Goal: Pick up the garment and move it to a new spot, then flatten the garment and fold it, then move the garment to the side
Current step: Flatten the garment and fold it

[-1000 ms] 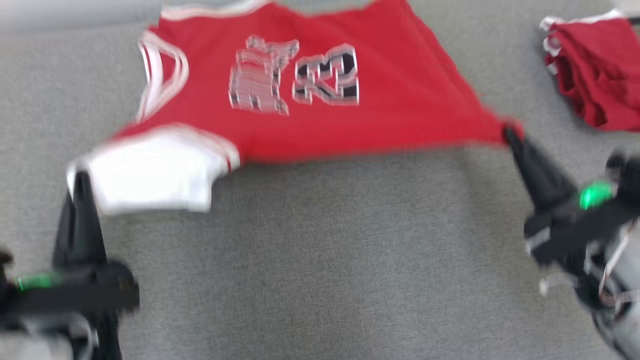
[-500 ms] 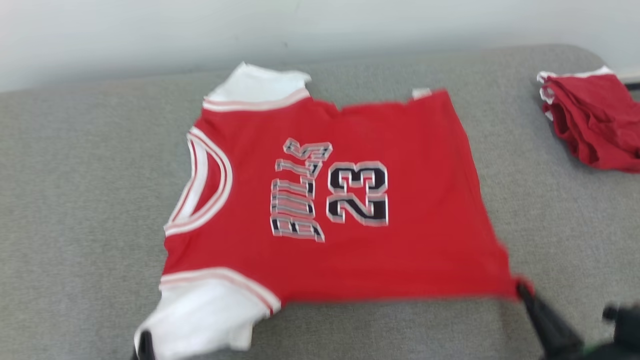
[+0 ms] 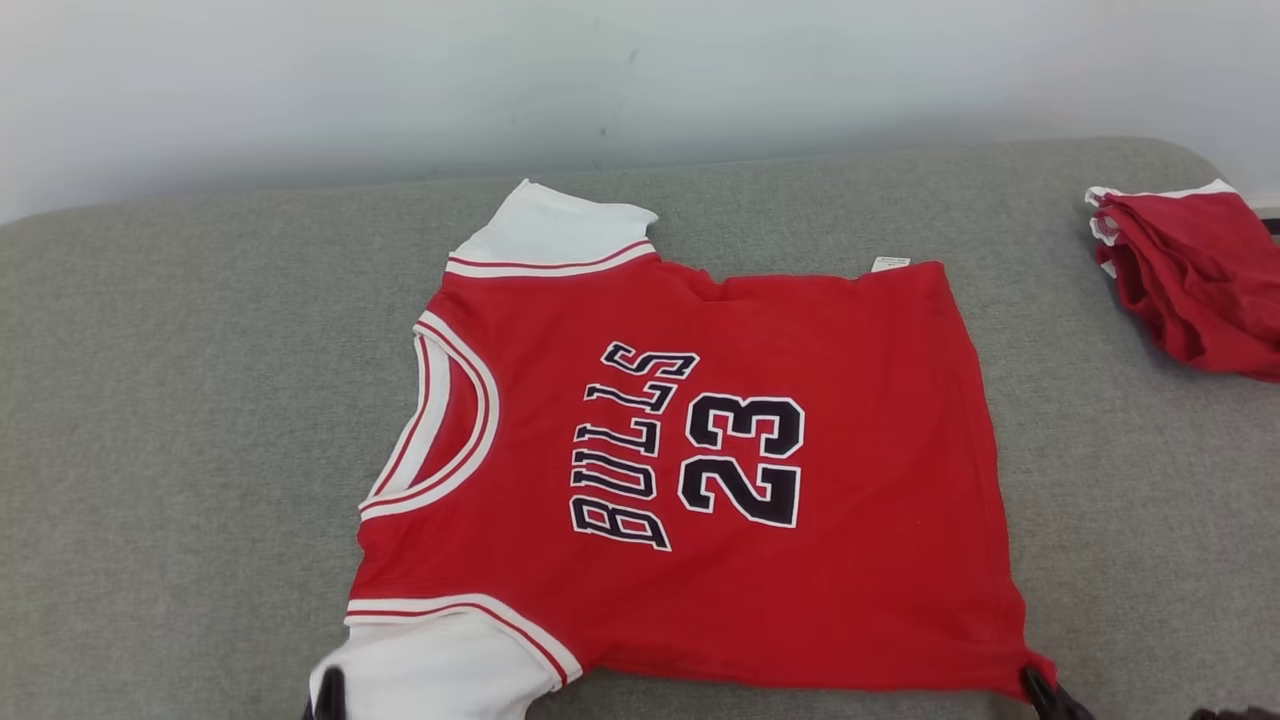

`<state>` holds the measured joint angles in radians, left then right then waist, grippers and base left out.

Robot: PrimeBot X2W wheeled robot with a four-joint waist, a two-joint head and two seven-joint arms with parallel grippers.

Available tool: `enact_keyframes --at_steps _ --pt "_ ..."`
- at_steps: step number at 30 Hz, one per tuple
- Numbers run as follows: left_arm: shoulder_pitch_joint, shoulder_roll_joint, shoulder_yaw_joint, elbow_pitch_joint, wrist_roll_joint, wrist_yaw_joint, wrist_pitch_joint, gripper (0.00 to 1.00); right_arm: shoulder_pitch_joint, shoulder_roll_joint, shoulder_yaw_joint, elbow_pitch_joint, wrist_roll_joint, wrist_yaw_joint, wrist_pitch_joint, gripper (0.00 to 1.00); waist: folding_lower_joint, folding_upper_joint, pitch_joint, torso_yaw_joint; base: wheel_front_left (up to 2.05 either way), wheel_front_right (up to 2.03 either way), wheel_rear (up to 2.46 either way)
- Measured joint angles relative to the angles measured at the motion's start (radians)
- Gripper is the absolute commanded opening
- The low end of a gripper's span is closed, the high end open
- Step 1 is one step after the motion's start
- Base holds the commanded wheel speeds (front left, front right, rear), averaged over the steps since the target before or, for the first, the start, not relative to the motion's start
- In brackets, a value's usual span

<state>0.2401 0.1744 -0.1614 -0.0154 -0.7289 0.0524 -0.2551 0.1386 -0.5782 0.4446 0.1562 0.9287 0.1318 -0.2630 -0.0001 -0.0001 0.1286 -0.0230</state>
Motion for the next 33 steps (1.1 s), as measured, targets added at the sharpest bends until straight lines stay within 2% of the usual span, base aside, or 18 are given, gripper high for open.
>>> enact_keyframes --at_steps 7,11,16,23,24,25,26,27,28,33 --pt "-0.119 0.053 -0.018 -0.031 0.031 -0.028 0.037 0.00 -0.081 0.029 -0.008 -0.012 -0.003 0.000 0.023 0.00 0.0002 0.0001 0.016 -0.022 0.00 0.00 0.00" --pt "-0.229 0.062 -0.023 -0.009 0.034 -0.040 0.068 0.00 -0.154 0.046 -0.002 0.005 0.014 0.000 0.038 0.00 0.0002 0.0002 0.033 -0.040 0.00 0.00 0.00" --pt "-0.367 0.073 -0.040 0.093 0.041 -0.053 0.112 0.00 -0.264 0.067 0.034 0.066 0.017 0.000 0.060 0.00 0.0003 0.0002 0.055 -0.068 0.00 0.00 0.00" --pt "-0.517 0.088 -0.043 0.304 0.054 -0.080 0.102 0.00 -0.403 0.112 0.090 0.194 0.019 0.000 0.043 0.00 0.0003 0.0002 0.082 -0.115 0.00 0.00 0.00" --pt "-0.528 0.089 -0.044 0.330 0.060 -0.081 0.101 0.00 -0.414 0.117 0.099 0.208 0.021 0.000 0.041 0.18 0.0003 0.0002 0.083 -0.119 0.00 0.00 0.00" --pt "-0.538 0.090 -0.048 0.350 0.067 -0.084 0.092 0.04 -0.424 0.122 0.107 0.221 0.021 0.000 0.033 0.87 0.0003 0.0002 0.084 -0.121 0.00 0.00 0.00" --pt "-0.546 0.090 -0.049 0.365 0.073 -0.084 0.078 0.04 -0.433 0.125 0.112 0.228 0.021 0.000 0.028 0.87 0.0003 0.0002 0.083 -0.123 0.00 0.00 0.00" --pt "-0.554 0.090 -0.052 0.380 0.080 -0.086 0.071 0.62 -0.441 0.128 0.115 0.237 0.021 0.000 0.023 1.00 0.0003 0.0002 0.081 -0.124 0.00 0.00 0.00" --pt "-0.559 0.088 -0.053 0.391 0.085 -0.088 0.059 1.00 -0.446 0.130 0.114 0.246 0.021 0.000 0.016 1.00 0.0003 0.0002 0.078 -0.124 0.00 0.00 0.00" --pt "-0.562 0.083 -0.053 0.436 0.104 -0.109 0.018 1.00 -0.435 0.123 0.106 0.272 0.011 0.000 0.006 1.00 0.0003 0.0002 0.056 -0.114 0.00 0.00 0.00"
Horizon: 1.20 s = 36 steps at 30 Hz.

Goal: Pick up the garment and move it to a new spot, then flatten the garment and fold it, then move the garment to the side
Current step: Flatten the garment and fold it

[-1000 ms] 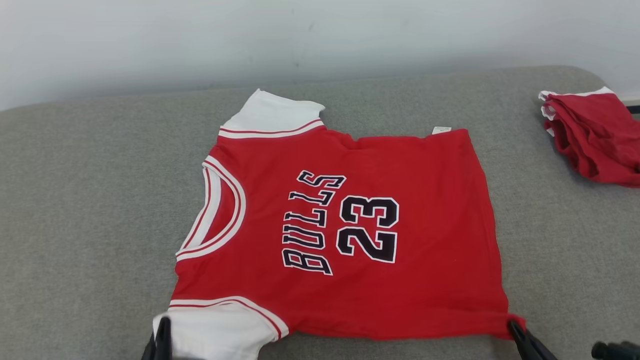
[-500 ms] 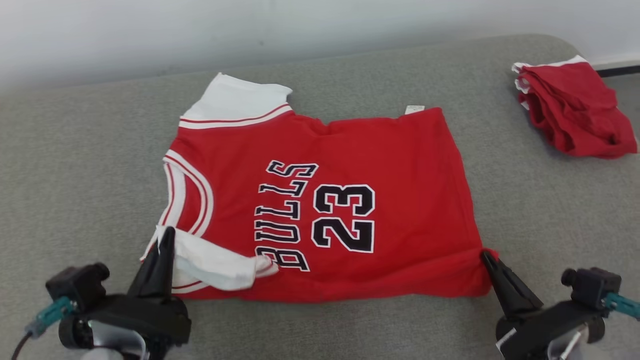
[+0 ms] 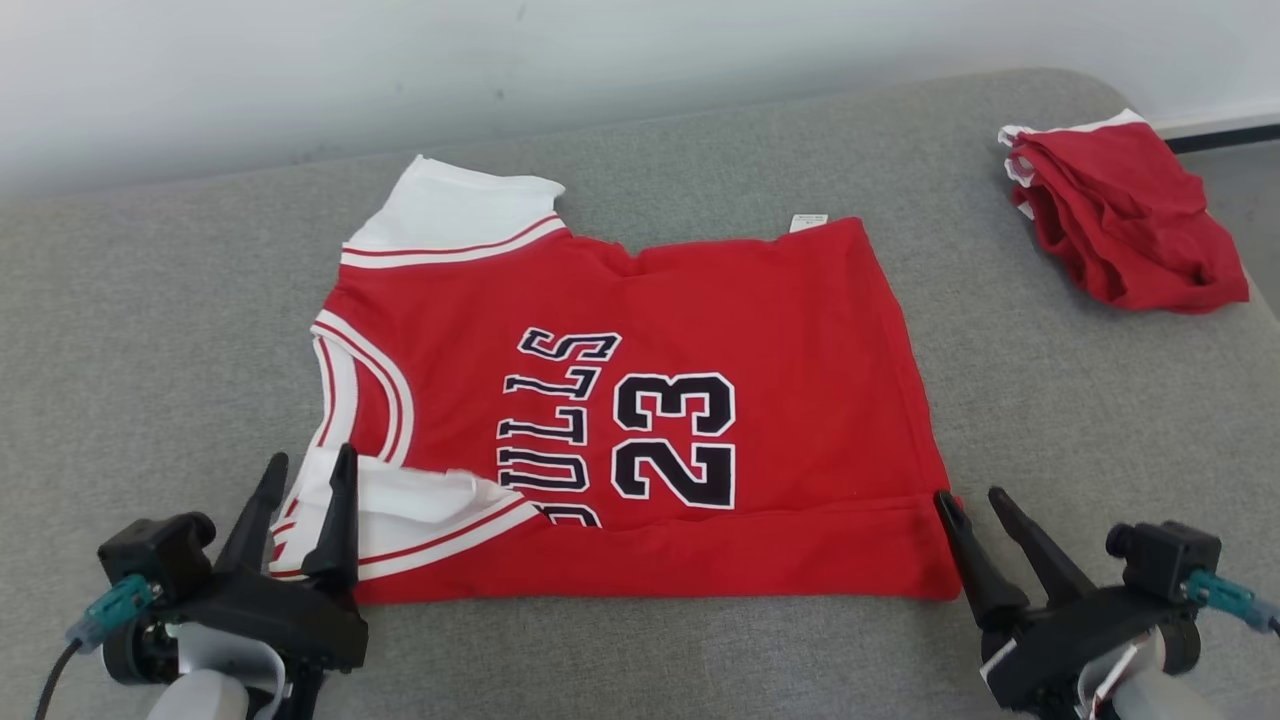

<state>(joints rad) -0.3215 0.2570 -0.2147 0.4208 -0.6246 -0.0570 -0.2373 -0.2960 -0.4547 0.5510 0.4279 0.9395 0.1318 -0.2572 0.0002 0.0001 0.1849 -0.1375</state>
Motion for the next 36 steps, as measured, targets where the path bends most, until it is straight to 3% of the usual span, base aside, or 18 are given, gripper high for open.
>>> enact_keyframes --at_steps 10,22,25,26,27,28,29,36 --pt "0.137 0.009 0.005 -0.029 0.054 0.013 -0.020 1.00 0.133 0.014 -0.056 -0.020 -0.078 0.000 -0.004 1.00 -0.0003 -0.0001 -0.025 0.026 0.00 0.00 0.00" --pt "0.103 0.035 -0.023 0.052 0.105 0.065 0.006 1.00 0.061 0.077 -0.025 0.108 -0.142 0.000 -0.004 1.00 -0.0002 -0.0001 0.005 0.023 0.00 0.00 0.00" --pt "0.090 0.025 -0.032 0.077 0.095 0.052 0.027 1.00 0.043 0.097 -0.002 0.147 -0.140 0.000 -0.005 1.00 -0.0002 0.0000 0.013 0.027 0.00 0.00 0.00" --pt "0.084 0.027 -0.035 0.087 0.095 0.047 0.028 1.00 0.036 0.101 0.005 0.159 -0.138 0.000 -0.007 0.45 -0.0002 0.0000 0.015 0.030 0.00 0.00 0.00" --pt "0.077 0.026 -0.037 0.099 0.094 0.038 0.033 1.00 0.029 0.105 0.011 0.167 -0.136 0.000 -0.007 0.23 -0.0003 -0.0001 0.015 0.032 0.00 0.00 0.00" --pt "0.071 0.024 -0.040 0.109 0.091 0.031 0.035 0.34 0.024 0.108 0.013 0.173 -0.130 0.000 -0.007 0.00 -0.0002 -0.0001 0.013 0.035 0.00 0.00 0.00" --pt "0.066 0.023 -0.040 0.118 0.086 0.026 0.033 0.00 0.022 0.110 0.017 0.178 -0.127 0.000 -0.008 0.00 -0.0002 -0.0001 0.010 0.037 0.00 0.00 0.00" --pt "0.077 -0.002 -0.042 0.164 0.075 0.012 0.005 0.00 0.026 0.112 0.003 0.193 -0.112 0.000 -0.007 0.00 -0.0002 -0.0001 -0.037 0.046 0.00 0.00 0.00"
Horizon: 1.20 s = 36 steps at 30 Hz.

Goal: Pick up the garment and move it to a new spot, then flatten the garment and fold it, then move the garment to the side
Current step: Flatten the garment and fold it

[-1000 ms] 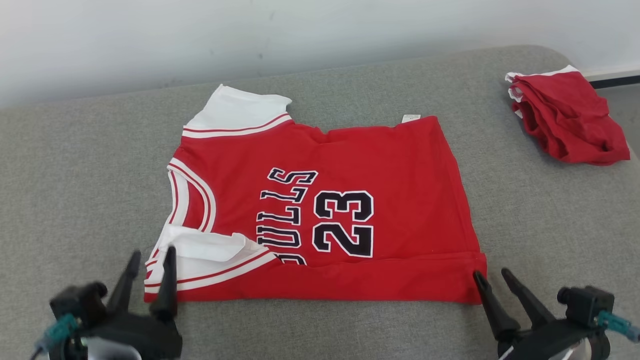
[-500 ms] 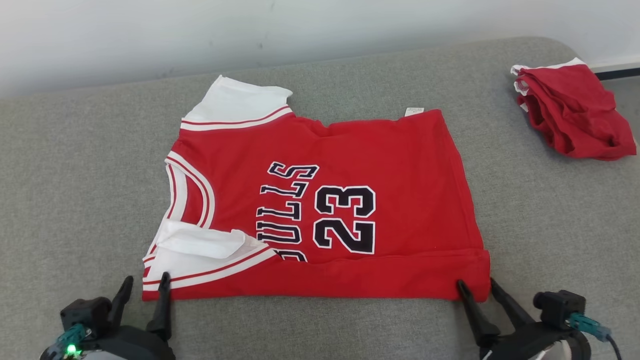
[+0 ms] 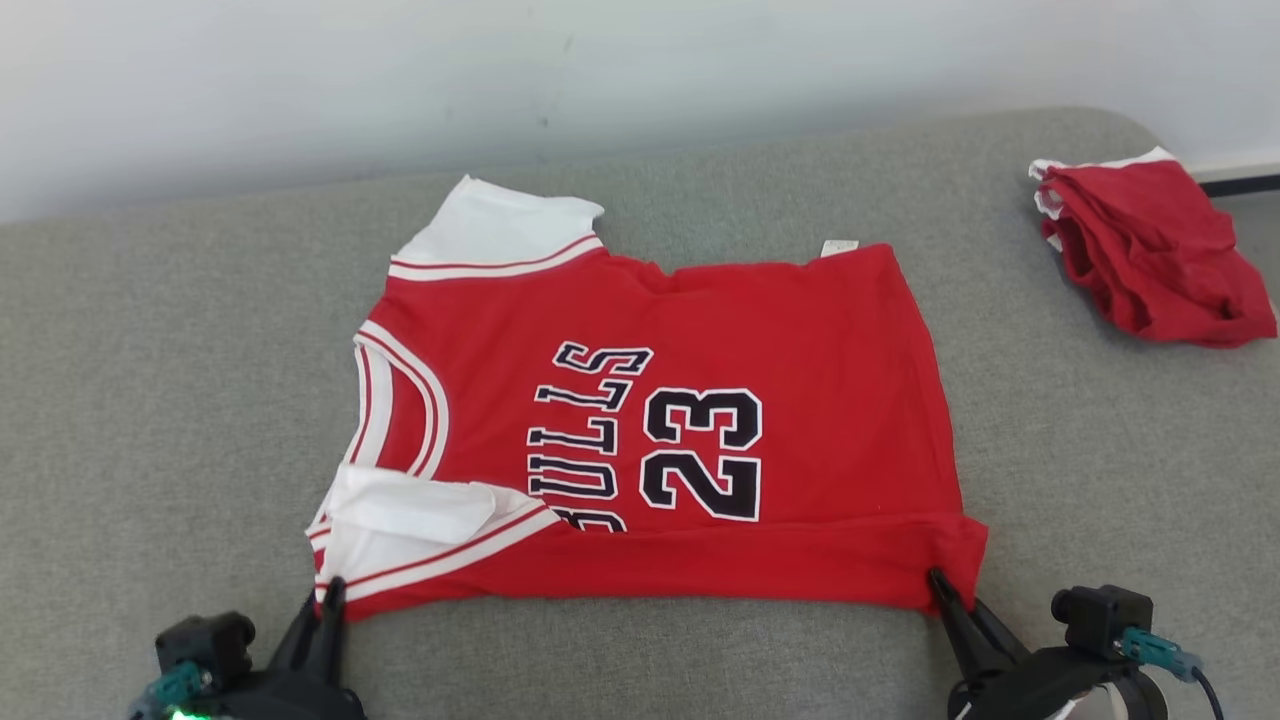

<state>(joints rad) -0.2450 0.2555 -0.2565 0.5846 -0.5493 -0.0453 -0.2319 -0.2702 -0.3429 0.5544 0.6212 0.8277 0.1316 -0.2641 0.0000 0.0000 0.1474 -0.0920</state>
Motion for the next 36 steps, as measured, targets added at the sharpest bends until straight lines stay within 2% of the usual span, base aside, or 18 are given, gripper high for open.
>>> enact_keyframes --at_steps 6,9,13,17,18,19,20,28,36 --pt "0.106 -0.017 0.021 -0.054 -0.021 0.006 -0.016 0.00 0.059 -0.037 -0.003 -0.047 -0.005 0.000 0.000 0.00 0.0000 0.0000 -0.059 0.011 0.00 0.00 0.00" --pt "0.193 -0.043 0.025 -0.123 -0.027 0.038 -0.023 0.00 0.105 -0.081 0.007 -0.087 -0.022 0.000 0.000 0.00 -0.0001 0.0000 -0.078 0.021 0.00 0.00 0.00" --pt "0.291 -0.058 0.020 -0.196 -0.042 0.055 -0.023 0.00 0.160 -0.137 -0.013 -0.132 -0.015 0.000 0.020 0.00 -0.0001 -0.0001 -0.085 0.040 0.00 0.00 0.00" --pt "0.322 -0.072 0.015 -0.225 -0.051 0.057 -0.023 0.00 0.202 -0.151 -0.034 -0.155 -0.001 0.000 0.046 0.00 -0.0001 -0.0001 -0.084 0.052 0.00 0.00 0.00" --pt "0.324 -0.074 0.014 -0.229 -0.052 0.058 -0.023 0.10 0.211 -0.151 -0.042 -0.159 -0.001 0.000 0.051 0.38 -0.0001 0.0000 -0.085 0.056 0.00 0.00 0.00" --pt "0.326 -0.074 0.013 -0.232 -0.051 0.060 -0.023 0.61 0.215 -0.149 -0.050 -0.160 -0.001 0.000 0.054 1.00 -0.0001 0.0000 -0.086 0.058 0.00 0.00 0.00" --pt "0.327 -0.074 0.011 -0.233 -0.049 0.062 -0.023 1.00 0.216 -0.143 -0.062 -0.161 0.003 0.000 0.059 1.00 0.0000 0.0000 -0.088 0.059 0.00 0.00 0.00" --pt "0.311 -0.080 0.058 -0.293 -0.015 0.054 -0.028 1.00 0.211 -0.105 -0.149 -0.207 -0.070 0.000 0.033 1.00 0.0000 -0.0001 -0.119 0.053 0.00 0.00 0.00" --pt "0.260 -0.108 0.153 -0.384 0.097 0.054 -0.032 1.00 0.198 0.001 -0.266 -0.305 -0.232 0.000 0.007 1.00 0.0000 0.0000 -0.144 0.036 0.00 0.00 0.00"
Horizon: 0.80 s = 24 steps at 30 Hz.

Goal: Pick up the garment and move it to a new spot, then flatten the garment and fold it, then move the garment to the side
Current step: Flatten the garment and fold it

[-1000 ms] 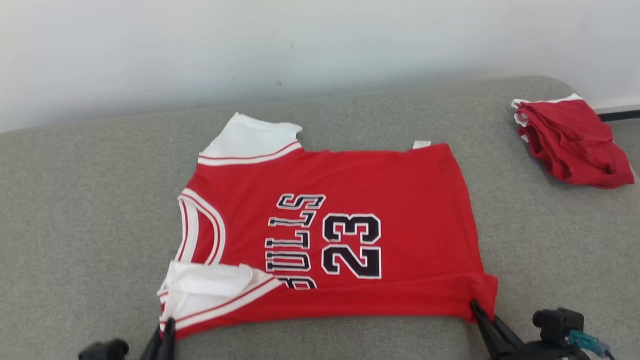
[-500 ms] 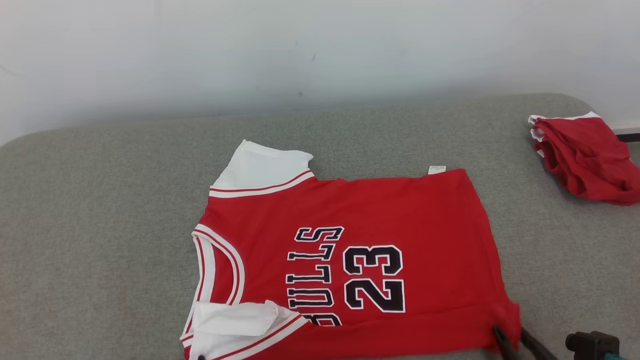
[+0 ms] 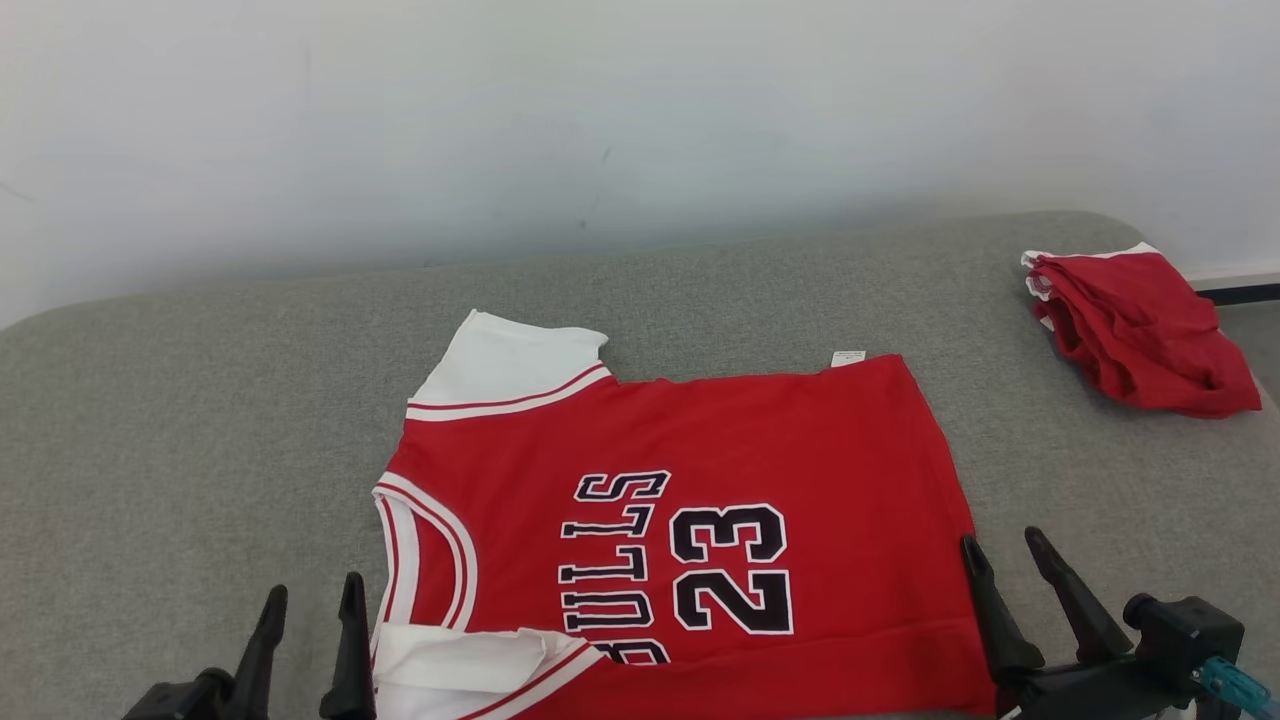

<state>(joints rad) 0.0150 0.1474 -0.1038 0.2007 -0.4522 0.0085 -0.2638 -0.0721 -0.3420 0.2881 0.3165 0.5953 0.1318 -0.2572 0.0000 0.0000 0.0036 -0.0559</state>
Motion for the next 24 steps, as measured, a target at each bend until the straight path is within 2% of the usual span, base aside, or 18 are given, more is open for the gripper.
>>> enact_keyframes --at_steps 6,11,16,24 --pt "-0.014 -0.020 0.063 -0.060 0.086 -0.010 0.000 1.00 0.010 0.069 -0.084 -0.099 -0.151 0.000 -0.004 1.00 0.0000 0.0000 -0.005 -0.012 0.00 0.00 0.00" --pt "-0.005 -0.029 0.101 -0.091 0.167 -0.031 0.000 1.00 0.051 0.119 -0.137 -0.151 -0.212 0.000 -0.005 1.00 0.0000 0.0000 -0.011 -0.017 0.00 0.00 0.00" --pt "0.031 -0.040 0.128 -0.112 0.208 -0.061 0.000 1.00 0.092 0.142 -0.159 -0.183 -0.237 0.000 -0.005 1.00 0.0000 0.0000 -0.012 -0.010 0.00 0.00 0.00" --pt "0.070 -0.065 0.159 -0.130 0.244 -0.077 0.000 1.00 0.110 0.155 -0.169 -0.187 -0.254 0.000 -0.007 1.00 0.0000 0.0000 -0.008 -0.002 0.00 0.00 0.00"
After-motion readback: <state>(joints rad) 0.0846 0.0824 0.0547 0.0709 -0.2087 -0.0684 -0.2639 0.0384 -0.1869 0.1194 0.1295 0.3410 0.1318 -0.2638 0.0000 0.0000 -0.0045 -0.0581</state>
